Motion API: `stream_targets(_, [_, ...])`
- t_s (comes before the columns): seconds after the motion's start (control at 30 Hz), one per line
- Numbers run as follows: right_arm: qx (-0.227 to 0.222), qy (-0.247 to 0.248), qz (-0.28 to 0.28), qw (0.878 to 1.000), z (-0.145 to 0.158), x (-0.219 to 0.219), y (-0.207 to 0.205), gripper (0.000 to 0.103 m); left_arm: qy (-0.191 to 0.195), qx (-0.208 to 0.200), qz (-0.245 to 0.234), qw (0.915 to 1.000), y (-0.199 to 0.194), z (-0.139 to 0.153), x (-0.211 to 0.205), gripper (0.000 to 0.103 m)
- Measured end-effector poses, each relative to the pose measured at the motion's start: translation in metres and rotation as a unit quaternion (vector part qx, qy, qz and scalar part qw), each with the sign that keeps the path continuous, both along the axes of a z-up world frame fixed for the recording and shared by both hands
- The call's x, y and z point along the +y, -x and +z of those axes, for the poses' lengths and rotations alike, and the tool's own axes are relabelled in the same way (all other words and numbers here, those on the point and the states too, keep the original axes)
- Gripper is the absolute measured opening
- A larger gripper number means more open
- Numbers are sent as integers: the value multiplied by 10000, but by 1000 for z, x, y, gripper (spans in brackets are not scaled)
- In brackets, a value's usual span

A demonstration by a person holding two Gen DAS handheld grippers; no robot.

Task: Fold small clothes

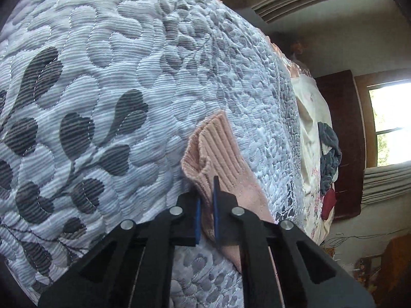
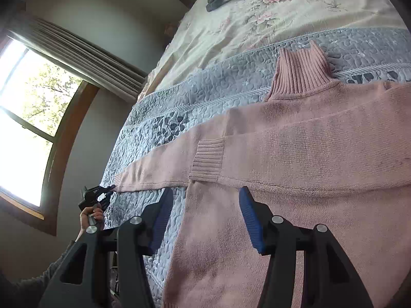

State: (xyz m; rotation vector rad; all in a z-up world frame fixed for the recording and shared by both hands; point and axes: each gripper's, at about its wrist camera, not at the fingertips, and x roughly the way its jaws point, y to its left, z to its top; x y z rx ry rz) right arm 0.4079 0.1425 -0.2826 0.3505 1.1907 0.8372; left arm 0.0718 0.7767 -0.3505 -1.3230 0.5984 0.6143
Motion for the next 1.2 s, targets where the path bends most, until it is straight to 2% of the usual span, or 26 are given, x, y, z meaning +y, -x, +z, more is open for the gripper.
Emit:
stream_targets(0.17, [-11,78,-132,9999,8,-15,5,54,-438,-347,-470,9973,-31,57,-23,5])
stream_targets(0.37, [-90,28,-218,9997,24,-36,12,54,-856,-828,-1142,9863,-83,125,-68,5])
stream_targets(0.57, [-168,4,-368,9992,35,-59,12,54,-1020,-999,-1759,9740,-140,153,-119,5])
stream_targets(0.73, [-84,-29,-508,9987,29,-75,8,54,-1138,-954,-2351,9606,-187,150,-170,5])
stream_targets(0.93, [160,-121,-480,9986,12,-78,-1,55,-1264,-686,-3151,9381,-249,120,-239,5])
stream_targets(1.13, [544,-258,-413,9973,-13,-71,-18,58,-1379,-293,-4024,9045,-304,73,-315,5])
stream_targets(1.2, [726,-370,-438,9957,-24,-69,-27,65,-1404,-155,-4309,8913,-317,54,-340,5])
